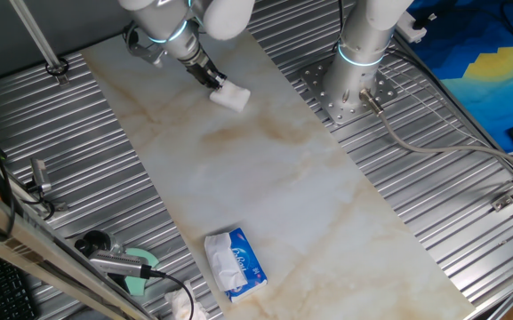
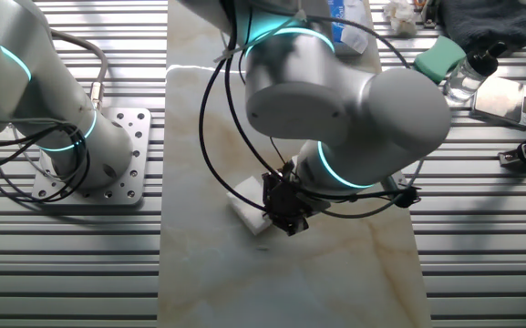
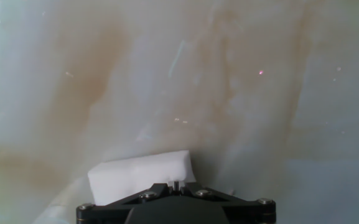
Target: Clean the tabletop with a sponge
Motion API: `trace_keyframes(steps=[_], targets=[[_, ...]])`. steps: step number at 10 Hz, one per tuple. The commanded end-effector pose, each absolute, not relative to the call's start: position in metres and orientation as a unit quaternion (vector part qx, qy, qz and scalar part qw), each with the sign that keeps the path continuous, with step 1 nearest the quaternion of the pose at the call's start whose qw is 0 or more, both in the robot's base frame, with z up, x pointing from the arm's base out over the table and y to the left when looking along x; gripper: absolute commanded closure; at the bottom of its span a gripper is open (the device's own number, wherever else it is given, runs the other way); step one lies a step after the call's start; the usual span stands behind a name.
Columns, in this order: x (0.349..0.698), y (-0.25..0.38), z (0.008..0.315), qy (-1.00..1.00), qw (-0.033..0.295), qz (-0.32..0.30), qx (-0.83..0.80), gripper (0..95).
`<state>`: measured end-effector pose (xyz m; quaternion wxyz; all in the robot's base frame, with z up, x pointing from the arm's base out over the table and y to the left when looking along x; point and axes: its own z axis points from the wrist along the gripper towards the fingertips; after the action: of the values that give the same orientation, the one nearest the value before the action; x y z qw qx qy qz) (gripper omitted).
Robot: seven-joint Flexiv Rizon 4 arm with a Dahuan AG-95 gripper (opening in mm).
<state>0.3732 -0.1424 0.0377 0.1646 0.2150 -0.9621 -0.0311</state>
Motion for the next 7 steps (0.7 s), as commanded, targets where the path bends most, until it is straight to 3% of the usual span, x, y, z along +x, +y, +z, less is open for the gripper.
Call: trace_keyframes(steps=[1,7], targets=[[0.3739,-0.1435,0.0347,-0.962,0.162,-0.032,0.216,95.0],[0.3753,-0.1441,0.0305,-0.961,0.163,-0.032,0.222,95.0]])
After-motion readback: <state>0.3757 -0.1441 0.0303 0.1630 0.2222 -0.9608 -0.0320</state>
